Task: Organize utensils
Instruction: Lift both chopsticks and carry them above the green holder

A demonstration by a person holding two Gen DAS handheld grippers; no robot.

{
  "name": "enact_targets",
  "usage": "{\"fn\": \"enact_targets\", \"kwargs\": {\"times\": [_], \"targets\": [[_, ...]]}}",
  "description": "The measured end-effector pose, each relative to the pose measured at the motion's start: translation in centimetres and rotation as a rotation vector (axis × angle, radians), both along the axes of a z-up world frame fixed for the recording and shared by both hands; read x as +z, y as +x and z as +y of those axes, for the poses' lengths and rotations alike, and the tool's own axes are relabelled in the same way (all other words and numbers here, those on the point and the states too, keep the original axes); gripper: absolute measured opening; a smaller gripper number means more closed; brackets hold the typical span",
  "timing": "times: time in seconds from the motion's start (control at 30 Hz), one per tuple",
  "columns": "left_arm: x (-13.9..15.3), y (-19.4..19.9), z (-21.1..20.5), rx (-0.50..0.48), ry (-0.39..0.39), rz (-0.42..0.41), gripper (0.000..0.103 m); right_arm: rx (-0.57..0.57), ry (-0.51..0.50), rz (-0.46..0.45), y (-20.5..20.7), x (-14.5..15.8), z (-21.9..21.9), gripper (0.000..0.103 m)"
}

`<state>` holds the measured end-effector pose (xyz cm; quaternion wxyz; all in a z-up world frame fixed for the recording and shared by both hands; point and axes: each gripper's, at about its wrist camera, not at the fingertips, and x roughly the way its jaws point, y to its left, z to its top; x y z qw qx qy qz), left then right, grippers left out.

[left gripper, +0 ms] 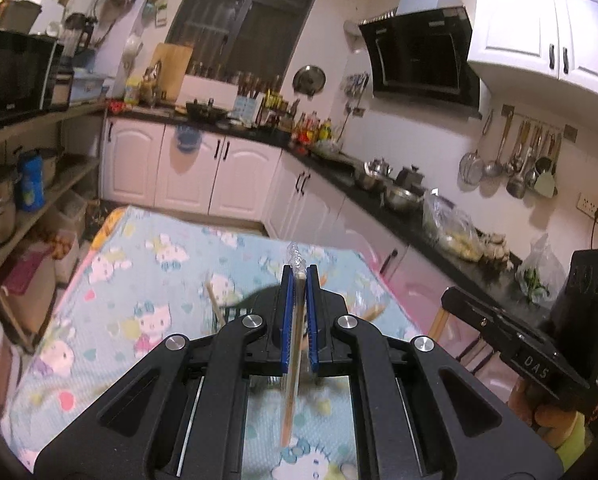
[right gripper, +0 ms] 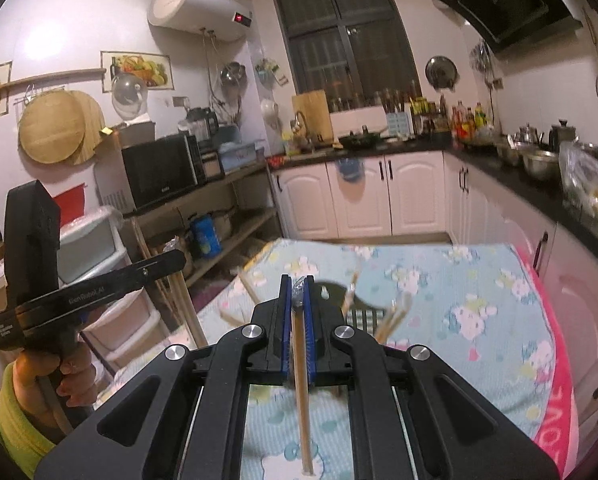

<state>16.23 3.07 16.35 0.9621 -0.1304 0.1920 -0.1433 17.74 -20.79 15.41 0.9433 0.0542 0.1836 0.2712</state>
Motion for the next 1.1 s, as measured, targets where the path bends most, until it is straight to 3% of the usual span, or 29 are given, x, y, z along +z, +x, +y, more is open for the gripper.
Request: {"fn": "enact_targets", "kwargs": {"times": [0.57, 1.1], "targets": [[3.9, 3.5, 0.6, 0.071, -0.003, -0.109, 0.002, -0.018, 0.038, -0.117, 4.6, 4.7, 3.0, 0.006], [1.7, 8.2, 1.0, 0.14, 0.009, -0.112, 0.002, -0.058, 0.041, -0.161, 9.6, 3.6, 5.3, 0.006]]}}
